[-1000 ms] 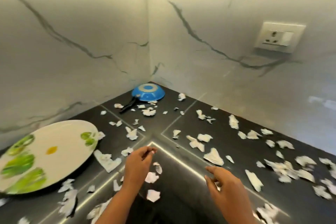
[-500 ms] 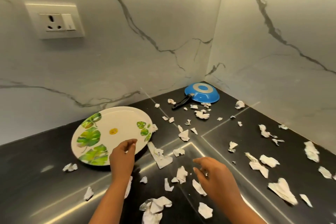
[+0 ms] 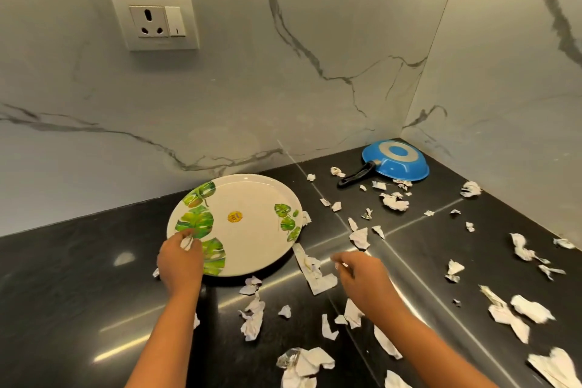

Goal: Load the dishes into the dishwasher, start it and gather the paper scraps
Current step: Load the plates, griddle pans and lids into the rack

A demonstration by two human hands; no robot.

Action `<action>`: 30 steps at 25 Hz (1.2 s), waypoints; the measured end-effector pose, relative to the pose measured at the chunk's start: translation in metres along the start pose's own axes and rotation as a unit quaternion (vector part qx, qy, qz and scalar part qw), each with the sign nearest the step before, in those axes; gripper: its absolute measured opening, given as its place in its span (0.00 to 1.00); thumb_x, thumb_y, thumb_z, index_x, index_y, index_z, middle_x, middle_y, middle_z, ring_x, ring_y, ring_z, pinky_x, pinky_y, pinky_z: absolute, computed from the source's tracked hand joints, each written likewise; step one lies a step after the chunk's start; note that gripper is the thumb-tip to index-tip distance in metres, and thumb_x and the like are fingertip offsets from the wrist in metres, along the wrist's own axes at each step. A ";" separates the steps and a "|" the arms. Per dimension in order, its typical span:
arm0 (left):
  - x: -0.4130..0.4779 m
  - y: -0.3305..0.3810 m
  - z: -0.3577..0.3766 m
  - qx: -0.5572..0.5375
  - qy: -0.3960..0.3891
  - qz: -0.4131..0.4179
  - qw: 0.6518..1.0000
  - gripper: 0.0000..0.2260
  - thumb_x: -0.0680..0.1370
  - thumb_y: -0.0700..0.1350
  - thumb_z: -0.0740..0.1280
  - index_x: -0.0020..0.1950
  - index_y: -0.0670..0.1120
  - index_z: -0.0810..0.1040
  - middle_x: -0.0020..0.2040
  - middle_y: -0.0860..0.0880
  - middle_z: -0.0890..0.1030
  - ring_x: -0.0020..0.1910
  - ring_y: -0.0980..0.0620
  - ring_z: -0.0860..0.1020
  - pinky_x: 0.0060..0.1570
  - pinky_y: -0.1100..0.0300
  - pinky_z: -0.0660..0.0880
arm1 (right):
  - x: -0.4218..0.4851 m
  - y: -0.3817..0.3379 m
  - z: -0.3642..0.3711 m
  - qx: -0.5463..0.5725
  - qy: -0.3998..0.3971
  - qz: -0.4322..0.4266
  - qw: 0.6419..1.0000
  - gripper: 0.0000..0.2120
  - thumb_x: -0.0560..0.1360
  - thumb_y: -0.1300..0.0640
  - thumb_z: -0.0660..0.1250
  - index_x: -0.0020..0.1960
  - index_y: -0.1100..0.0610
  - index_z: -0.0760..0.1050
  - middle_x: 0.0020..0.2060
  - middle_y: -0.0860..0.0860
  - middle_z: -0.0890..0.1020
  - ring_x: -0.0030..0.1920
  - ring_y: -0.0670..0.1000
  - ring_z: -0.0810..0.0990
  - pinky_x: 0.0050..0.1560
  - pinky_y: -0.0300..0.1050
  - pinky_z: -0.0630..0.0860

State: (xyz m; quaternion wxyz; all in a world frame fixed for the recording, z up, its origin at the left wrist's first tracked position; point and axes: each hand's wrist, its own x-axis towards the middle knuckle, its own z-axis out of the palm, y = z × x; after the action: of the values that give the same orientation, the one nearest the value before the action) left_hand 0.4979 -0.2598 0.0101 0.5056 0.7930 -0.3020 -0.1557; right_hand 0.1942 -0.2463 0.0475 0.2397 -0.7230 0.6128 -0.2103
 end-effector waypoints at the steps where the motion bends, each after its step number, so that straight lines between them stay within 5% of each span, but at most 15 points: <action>1: 0.007 -0.002 0.000 0.016 0.004 0.000 1.000 0.12 0.75 0.40 0.65 0.58 0.45 0.80 0.57 0.39 0.79 0.51 0.38 0.78 0.52 0.44 0.76 | 0.007 -0.003 0.001 0.034 -0.013 0.021 0.999 0.11 0.78 0.58 0.60 0.57 0.58 0.77 0.51 0.52 0.81 0.49 0.50 0.78 0.50 0.42 0.74; 7: 0.037 -0.006 0.004 0.083 0.008 0.029 0.996 0.16 0.75 0.38 0.66 0.63 0.38 0.75 0.61 0.35 0.74 0.60 0.35 0.72 0.56 0.43 0.71 | 0.052 -0.010 0.009 0.196 -0.112 0.159 0.961 0.18 0.78 0.58 0.61 0.67 0.60 0.68 0.55 0.56 0.78 0.53 0.50 0.76 0.55 0.43 0.72; 13: 0.065 -0.002 0.015 0.125 -0.046 -0.026 0.991 0.27 0.72 0.38 0.69 0.70 0.38 0.66 0.64 0.34 0.72 0.63 0.34 0.71 0.59 0.42 0.69 | 0.088 -0.015 0.030 0.269 -0.148 0.257 0.916 0.16 0.78 0.48 0.61 0.60 0.58 0.71 0.53 0.54 0.76 0.56 0.53 0.72 0.60 0.49 0.69; 16: 0.072 -0.001 0.019 0.151 -0.082 -0.030 0.985 0.17 0.73 0.37 0.66 0.62 0.39 0.75 0.57 0.36 0.78 0.55 0.35 0.76 0.49 0.49 0.72 | 0.095 -0.019 0.031 0.286 -0.164 0.281 0.902 0.17 0.78 0.47 0.61 0.59 0.58 0.72 0.50 0.53 0.75 0.56 0.53 0.71 0.61 0.50 0.67; 20: 0.077 0.003 0.025 0.149 -0.114 -0.075 0.979 0.13 0.74 0.37 0.64 0.58 0.42 0.78 0.53 0.40 0.81 0.51 0.39 0.78 0.50 0.49 0.75 | 0.094 -0.015 0.030 0.320 -0.129 0.300 0.889 0.14 0.79 0.49 0.60 0.56 0.58 0.74 0.46 0.51 0.77 0.47 0.50 0.72 0.50 0.45 0.67; 25: 0.059 0.001 0.034 0.015 -0.124 -0.135 0.983 0.09 0.73 0.32 0.62 0.40 0.44 0.77 0.47 0.39 0.82 0.43 0.40 0.79 0.49 0.44 0.77 | 0.089 -0.007 0.021 0.388 -0.129 0.319 0.855 0.06 0.79 0.58 0.60 0.54 0.56 0.74 0.50 0.51 0.78 0.46 0.47 0.74 0.46 0.43 0.66; 27: 0.043 0.003 0.033 -0.064 -0.112 -0.162 0.978 0.08 0.75 0.31 0.61 0.44 0.41 0.77 0.47 0.40 0.80 0.43 0.42 0.78 0.47 0.48 0.76 | 0.083 -0.004 0.011 0.434 -0.136 0.325 0.829 0.06 0.79 0.60 0.60 0.53 0.57 0.74 0.48 0.52 0.80 0.46 0.49 0.75 0.45 0.43 0.67; 30: 0.019 0.011 0.030 -0.169 -0.123 -0.183 0.961 0.11 0.76 0.30 0.61 0.55 0.39 0.76 0.48 0.41 0.79 0.45 0.42 0.78 0.44 0.51 0.77 | 0.059 0.003 -0.010 0.503 -0.144 0.335 0.783 0.05 0.77 0.63 0.62 0.50 0.61 0.75 0.47 0.58 0.81 0.51 0.56 0.77 0.59 0.49 0.70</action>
State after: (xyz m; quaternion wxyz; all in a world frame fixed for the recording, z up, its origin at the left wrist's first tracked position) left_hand 0.4923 -0.2967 0.0073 0.5541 0.7126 -0.1804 -0.3907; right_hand 0.1951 -0.3057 0.0545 0.7104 -0.2703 0.5821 -0.2886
